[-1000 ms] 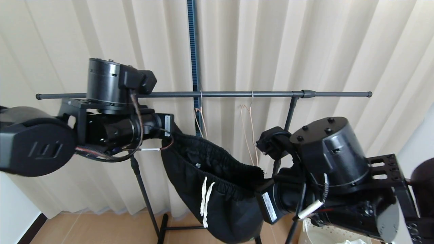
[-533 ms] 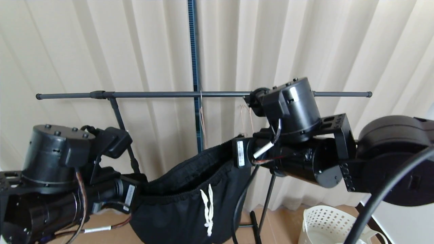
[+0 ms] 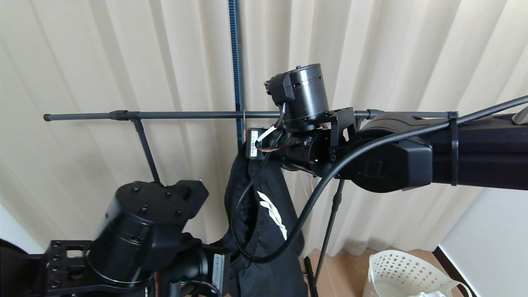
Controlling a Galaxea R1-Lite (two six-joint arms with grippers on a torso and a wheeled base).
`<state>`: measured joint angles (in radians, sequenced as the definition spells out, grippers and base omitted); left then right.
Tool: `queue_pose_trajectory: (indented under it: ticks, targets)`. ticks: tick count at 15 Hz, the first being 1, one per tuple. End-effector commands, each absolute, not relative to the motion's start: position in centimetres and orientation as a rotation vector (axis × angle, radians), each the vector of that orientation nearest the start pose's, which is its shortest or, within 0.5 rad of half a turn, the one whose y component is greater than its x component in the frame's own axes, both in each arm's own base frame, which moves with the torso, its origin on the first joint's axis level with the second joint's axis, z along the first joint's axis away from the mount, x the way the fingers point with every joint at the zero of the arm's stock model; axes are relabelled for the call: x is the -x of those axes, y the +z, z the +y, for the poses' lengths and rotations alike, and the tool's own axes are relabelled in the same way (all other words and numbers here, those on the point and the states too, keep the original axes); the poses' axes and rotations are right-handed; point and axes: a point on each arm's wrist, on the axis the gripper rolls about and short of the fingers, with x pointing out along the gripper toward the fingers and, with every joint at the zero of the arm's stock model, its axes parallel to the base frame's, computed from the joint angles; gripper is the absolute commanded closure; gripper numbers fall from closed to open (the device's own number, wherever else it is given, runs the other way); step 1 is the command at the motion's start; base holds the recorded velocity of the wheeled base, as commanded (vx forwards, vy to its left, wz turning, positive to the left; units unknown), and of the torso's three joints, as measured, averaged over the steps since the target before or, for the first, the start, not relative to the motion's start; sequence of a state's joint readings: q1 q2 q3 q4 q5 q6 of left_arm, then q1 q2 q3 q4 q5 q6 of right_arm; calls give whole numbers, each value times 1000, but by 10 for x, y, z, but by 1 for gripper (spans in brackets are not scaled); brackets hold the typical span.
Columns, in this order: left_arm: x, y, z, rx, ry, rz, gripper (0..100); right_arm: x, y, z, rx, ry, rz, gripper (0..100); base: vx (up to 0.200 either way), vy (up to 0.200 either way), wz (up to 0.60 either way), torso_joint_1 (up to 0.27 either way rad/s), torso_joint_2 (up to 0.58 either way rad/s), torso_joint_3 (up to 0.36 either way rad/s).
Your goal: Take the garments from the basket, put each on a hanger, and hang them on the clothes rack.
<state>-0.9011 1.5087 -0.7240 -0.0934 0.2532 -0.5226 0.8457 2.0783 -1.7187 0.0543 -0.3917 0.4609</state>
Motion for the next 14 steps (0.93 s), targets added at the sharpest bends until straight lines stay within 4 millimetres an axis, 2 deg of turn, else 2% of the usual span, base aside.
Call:
queue_pose_trajectory:
  ticks: [1, 6, 8, 11, 13, 14]
  targets:
    - [-153, 159, -214, 119, -484, 762, 100, -295, 220, 320, -196, 355, 448, 100, 0, 0, 0, 0, 0, 0]
    - [-152, 163, -217, 125, -491, 749, 100, -301, 218, 314, -217, 327, 456, 100, 0, 0, 0, 0, 0, 0]
    - [-153, 162, -216, 122, -482, 749, 100, -306, 220, 303, -227, 298, 459, 100, 0, 0, 0, 0, 0, 0]
    - [-165, 165, -199, 123, -392, 732, 100, -303, 234, 261, -238, 229, 457, 100, 0, 0, 0, 0, 0, 0]
    - [-180, 167, -184, 113, -304, 701, 100, -289, 236, 237, -221, 196, 478, 100, 0, 0, 0, 0, 0, 0]
    - [-182, 167, -184, 113, -297, 700, 100, -287, 236, 235, -219, 195, 479, 100, 0, 0, 0, 0, 0, 0]
